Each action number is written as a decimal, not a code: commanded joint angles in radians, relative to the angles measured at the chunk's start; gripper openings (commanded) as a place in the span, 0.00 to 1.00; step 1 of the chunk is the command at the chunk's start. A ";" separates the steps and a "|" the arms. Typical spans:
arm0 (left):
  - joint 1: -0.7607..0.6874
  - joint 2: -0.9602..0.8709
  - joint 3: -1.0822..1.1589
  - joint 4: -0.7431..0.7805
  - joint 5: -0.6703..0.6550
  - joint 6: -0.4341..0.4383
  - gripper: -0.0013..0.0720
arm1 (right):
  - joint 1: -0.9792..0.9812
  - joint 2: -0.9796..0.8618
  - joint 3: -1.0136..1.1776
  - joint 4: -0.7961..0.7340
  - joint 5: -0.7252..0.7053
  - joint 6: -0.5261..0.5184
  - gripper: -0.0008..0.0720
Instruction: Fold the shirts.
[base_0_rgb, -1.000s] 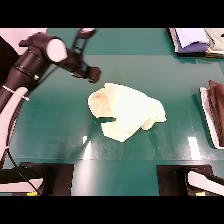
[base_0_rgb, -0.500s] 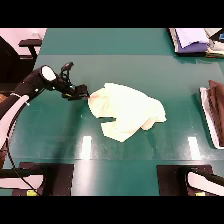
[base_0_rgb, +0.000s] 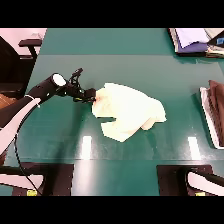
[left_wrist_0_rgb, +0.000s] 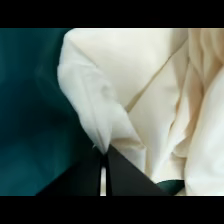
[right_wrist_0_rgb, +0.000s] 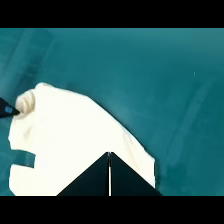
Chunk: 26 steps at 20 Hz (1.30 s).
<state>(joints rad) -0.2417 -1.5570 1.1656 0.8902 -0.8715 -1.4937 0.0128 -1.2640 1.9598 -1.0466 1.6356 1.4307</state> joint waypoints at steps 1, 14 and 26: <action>0.003 0.013 0.072 0.001 -0.026 0.029 0.05 | -0.019 0.058 -0.175 -0.070 0.003 0.002 0.03; 0.005 0.090 0.190 0.109 -0.072 0.062 0.05 | -0.141 0.168 -1.403 0.150 -0.521 -0.091 0.74; 0.006 0.095 0.195 0.159 -0.117 0.062 0.05 | 0.061 -0.038 -1.128 0.202 -0.665 -0.120 0.03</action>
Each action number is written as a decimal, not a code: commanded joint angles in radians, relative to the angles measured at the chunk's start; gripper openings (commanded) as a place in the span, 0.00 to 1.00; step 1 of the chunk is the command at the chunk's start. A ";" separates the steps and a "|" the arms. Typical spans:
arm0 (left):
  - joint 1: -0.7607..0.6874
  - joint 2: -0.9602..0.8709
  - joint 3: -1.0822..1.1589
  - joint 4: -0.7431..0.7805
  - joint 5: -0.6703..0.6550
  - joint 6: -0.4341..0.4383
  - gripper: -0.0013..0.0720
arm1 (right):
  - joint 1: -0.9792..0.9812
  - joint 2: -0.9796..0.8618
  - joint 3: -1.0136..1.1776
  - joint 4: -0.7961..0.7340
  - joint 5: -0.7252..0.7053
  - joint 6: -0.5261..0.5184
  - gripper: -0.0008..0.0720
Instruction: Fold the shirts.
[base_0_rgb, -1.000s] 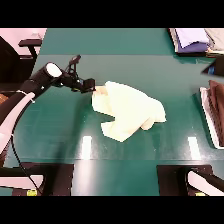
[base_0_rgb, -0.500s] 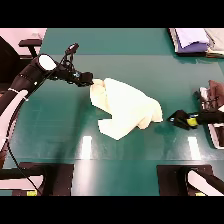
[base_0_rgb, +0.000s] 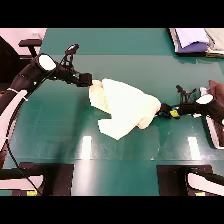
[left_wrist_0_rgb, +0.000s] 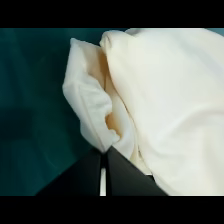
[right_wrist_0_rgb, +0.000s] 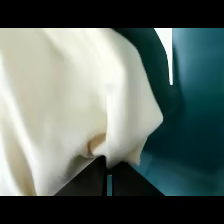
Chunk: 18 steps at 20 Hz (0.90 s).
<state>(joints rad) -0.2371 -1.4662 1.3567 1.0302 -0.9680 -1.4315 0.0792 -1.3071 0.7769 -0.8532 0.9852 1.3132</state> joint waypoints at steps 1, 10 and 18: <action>0.001 0.019 0.015 0.043 -0.028 0.000 0.05 | -0.024 0.031 0.084 -0.008 0.006 -0.003 0.03; 0.001 0.425 0.430 0.227 -0.063 0.008 0.05 | -0.263 0.375 0.721 -0.144 0.340 -0.002 0.03; 0.001 0.651 0.602 0.234 -0.136 0.025 0.05 | -0.427 0.450 1.124 -0.142 0.462 0.027 0.03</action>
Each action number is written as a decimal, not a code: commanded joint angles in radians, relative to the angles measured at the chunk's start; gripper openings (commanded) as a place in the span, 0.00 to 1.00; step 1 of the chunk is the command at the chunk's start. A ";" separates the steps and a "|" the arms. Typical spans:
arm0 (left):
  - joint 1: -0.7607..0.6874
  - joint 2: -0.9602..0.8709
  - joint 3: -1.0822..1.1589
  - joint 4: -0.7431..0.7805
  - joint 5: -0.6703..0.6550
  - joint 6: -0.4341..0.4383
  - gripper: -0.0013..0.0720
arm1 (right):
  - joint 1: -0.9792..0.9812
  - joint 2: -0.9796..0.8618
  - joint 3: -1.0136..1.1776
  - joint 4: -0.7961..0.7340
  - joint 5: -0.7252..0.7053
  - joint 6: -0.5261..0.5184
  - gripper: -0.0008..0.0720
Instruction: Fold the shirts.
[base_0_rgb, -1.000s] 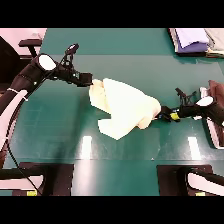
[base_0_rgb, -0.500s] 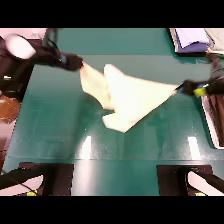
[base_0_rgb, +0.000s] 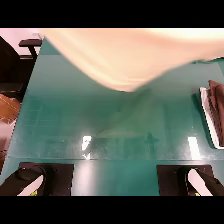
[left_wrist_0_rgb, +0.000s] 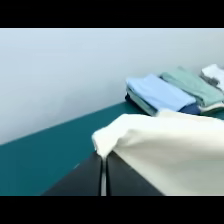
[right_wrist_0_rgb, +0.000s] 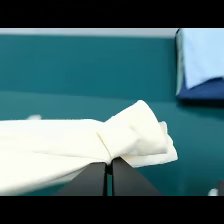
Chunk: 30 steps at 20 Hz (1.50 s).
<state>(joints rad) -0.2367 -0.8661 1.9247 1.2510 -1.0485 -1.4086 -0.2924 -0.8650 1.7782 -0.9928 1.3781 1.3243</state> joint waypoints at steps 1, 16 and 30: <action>0.000 0.041 0.029 0.013 -0.106 0.001 0.05 | -0.060 -0.013 0.159 -0.002 0.100 0.024 0.03; 0.000 -0.177 -0.320 0.161 -0.164 -0.024 0.05 | 0.356 -0.399 -0.040 -0.213 0.082 0.081 0.03; 0.088 -0.422 -0.339 0.257 0.121 -0.199 0.76 | 0.343 -0.573 0.023 -0.180 -0.163 0.081 0.70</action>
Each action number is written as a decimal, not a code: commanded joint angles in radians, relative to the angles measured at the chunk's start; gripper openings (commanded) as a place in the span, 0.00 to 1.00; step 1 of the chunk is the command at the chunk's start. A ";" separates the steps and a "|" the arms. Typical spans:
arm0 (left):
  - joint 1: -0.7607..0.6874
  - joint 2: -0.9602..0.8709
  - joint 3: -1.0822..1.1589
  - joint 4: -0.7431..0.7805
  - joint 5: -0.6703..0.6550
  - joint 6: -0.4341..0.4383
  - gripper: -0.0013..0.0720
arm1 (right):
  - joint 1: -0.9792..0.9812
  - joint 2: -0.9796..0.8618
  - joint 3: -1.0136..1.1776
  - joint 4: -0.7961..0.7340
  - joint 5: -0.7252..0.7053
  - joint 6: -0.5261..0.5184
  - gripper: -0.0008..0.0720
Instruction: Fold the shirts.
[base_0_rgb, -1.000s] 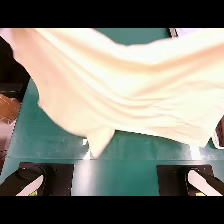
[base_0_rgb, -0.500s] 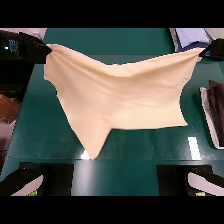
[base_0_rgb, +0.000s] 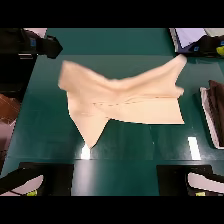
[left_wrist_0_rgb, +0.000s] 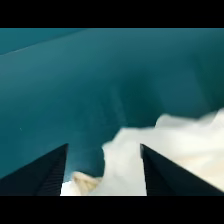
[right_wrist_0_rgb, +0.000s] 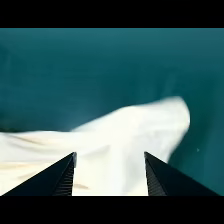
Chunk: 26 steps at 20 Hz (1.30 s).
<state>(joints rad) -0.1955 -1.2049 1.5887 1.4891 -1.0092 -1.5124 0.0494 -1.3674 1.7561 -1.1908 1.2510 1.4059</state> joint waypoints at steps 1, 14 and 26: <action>0.080 -0.103 -0.003 0.014 0.044 -0.113 0.76 | -0.002 -0.092 0.075 0.018 -0.008 0.000 0.70; 0.279 -0.106 -0.581 -0.331 -0.161 0.021 0.76 | -0.222 0.196 -0.576 0.233 0.122 -0.108 0.63; 0.195 -0.111 -0.763 -0.527 0.025 0.099 0.16 | -0.259 0.254 -0.682 0.229 0.131 -0.114 0.64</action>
<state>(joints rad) 0.0166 -1.3159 0.8322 0.9825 -1.0195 -1.4170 -0.1913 -1.1172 1.0840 -0.9604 1.3655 1.2934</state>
